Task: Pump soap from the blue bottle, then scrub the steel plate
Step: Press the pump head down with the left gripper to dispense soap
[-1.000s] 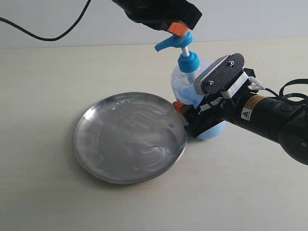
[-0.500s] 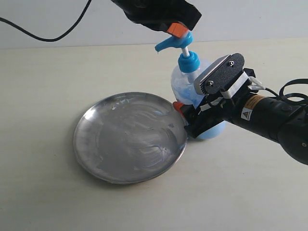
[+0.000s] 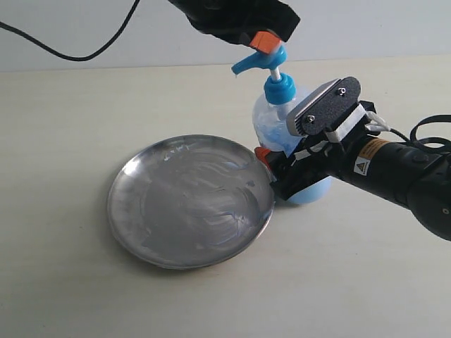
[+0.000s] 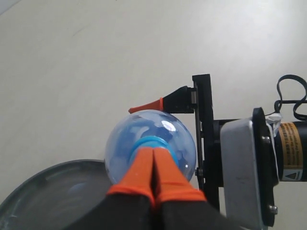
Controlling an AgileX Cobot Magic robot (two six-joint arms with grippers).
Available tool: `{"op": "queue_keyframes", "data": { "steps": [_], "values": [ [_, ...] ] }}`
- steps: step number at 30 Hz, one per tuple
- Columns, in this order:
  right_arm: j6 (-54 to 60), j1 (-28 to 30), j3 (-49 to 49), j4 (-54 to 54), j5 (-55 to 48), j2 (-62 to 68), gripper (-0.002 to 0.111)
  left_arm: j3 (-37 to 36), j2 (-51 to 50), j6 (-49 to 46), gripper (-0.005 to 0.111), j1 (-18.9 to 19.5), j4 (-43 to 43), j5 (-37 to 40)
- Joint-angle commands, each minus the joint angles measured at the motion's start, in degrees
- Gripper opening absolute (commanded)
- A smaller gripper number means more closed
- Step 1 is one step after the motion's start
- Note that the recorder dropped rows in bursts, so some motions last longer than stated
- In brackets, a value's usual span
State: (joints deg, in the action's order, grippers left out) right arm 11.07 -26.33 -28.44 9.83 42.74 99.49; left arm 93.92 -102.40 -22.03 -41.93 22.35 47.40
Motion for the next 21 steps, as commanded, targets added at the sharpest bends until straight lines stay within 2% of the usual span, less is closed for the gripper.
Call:
{"op": "queue_keyframes", "data": {
  "steps": [1,8,21],
  "values": [
    [0.9,0.0,-0.6,1.8,2.3,-0.2,0.000,-1.1,-2.2,0.2,0.000,-0.3,-0.9,3.9],
    [-0.7,0.0,-0.6,3.3,2.4,-0.2,0.000,-1.4,-2.2,0.2,0.000,-0.3,-3.8,4.8],
    [-0.7,0.0,-0.6,3.3,2.6,-0.2,0.000,-1.5,-5.9,0.1,0.000,-0.3,-3.7,7.1]
  ]
}}
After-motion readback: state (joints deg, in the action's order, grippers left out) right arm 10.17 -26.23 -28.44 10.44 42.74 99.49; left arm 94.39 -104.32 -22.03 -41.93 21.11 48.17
